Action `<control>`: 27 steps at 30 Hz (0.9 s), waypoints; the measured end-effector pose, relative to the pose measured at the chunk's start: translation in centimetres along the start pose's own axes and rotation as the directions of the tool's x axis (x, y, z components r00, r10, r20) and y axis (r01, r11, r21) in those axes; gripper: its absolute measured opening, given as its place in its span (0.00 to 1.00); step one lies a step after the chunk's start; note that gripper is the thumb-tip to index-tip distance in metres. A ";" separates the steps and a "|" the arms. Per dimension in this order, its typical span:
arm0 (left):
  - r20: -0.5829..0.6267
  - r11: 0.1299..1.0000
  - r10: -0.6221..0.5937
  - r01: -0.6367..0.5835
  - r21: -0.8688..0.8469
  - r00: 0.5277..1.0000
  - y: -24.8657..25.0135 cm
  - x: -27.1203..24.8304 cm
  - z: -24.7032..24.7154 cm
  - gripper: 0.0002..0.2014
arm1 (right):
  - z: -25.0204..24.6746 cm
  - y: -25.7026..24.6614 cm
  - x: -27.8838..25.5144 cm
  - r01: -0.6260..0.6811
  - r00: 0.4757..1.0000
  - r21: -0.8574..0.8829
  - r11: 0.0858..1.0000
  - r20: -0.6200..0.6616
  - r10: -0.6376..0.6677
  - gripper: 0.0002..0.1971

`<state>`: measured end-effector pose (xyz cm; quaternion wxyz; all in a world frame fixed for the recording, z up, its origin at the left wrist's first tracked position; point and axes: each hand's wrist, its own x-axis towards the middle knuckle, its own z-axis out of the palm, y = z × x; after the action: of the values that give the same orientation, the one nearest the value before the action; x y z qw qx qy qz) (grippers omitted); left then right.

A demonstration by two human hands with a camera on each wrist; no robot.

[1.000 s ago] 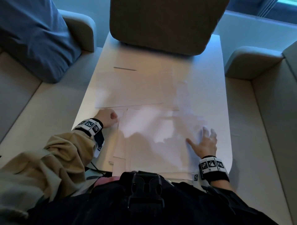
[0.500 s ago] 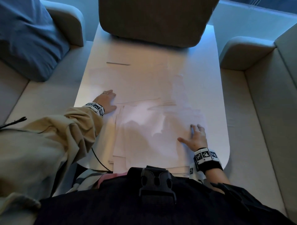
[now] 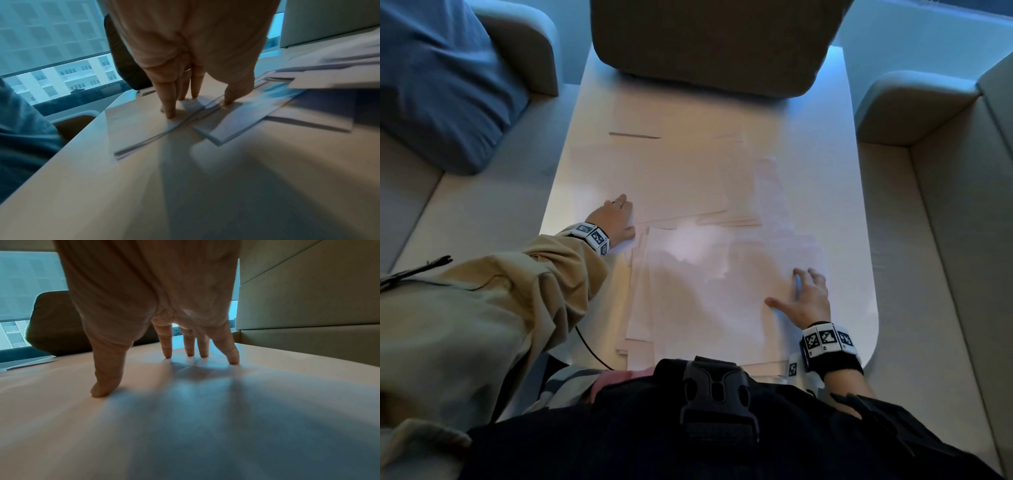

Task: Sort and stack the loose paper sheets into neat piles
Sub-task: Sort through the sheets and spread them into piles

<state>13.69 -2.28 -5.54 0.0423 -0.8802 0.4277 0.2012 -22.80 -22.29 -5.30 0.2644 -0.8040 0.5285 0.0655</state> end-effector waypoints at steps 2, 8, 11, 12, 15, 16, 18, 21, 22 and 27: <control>-0.035 0.999 0.001 0.001 0.034 0.999 0.3 0.1 -0.2 0.22 | -0.1 -0.1 0.0 -0.005 1.000 0.007 1.000 -0.002 0.005 0.46; -0.101 0.997 0.031 -0.024 0.071 0.994 -1.0 0.4 -0.8 0.16 | -0.1 -0.1 -0.1 -0.009 1.000 0.004 1.000 0.002 0.009 0.46; -0.087 0.996 0.025 -0.017 0.088 0.996 -1.2 0.2 -0.2 0.31 | 0.0 -0.2 -0.1 -0.009 1.000 0.006 1.000 -0.007 0.009 0.46; -0.098 0.996 0.024 -0.015 0.092 0.995 -1.1 0.2 -0.1 0.32 | 0.0 -0.2 -0.1 -0.010 1.000 0.007 1.000 -0.009 0.010 0.46; -0.119 0.994 0.018 -0.005 0.108 0.993 -0.7 0.5 -0.2 0.30 | 0.1 -0.1 0.1 -0.008 1.000 0.017 1.000 -0.016 0.008 0.46; -0.118 0.994 0.012 0.001 0.110 0.993 -0.5 0.6 -0.2 0.29 | 0.1 -0.1 0.1 -0.008 1.000 0.020 1.000 -0.016 0.009 0.46; -0.116 0.994 0.006 0.007 0.111 0.993 0.1 0.6 -0.6 0.26 | 0.1 -0.1 0.1 -0.011 1.000 0.023 1.000 -0.015 0.012 0.46; -0.115 0.988 0.025 -0.007 0.154 0.993 0.8 0.7 -1.2 0.21 | 0.0 -0.2 0.0 -0.008 1.000 0.019 1.000 -0.016 0.008 0.46; -0.109 0.985 0.031 -0.012 0.173 0.994 1.0 0.7 -1.2 0.20 | 0.0 -0.1 0.0 -0.006 1.000 0.019 1.000 -0.017 0.007 0.46; -0.123 0.970 0.015 0.015 0.243 0.992 1.6 1.0 -1.3 0.13 | -0.1 -0.3 -0.2 -0.009 1.000 0.019 1.000 -0.002 0.009 0.46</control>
<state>13.41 -4.35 -4.61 0.1233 -0.8792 0.4509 0.0924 -22.60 -22.07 -5.06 0.2712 -0.7991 0.5331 0.0605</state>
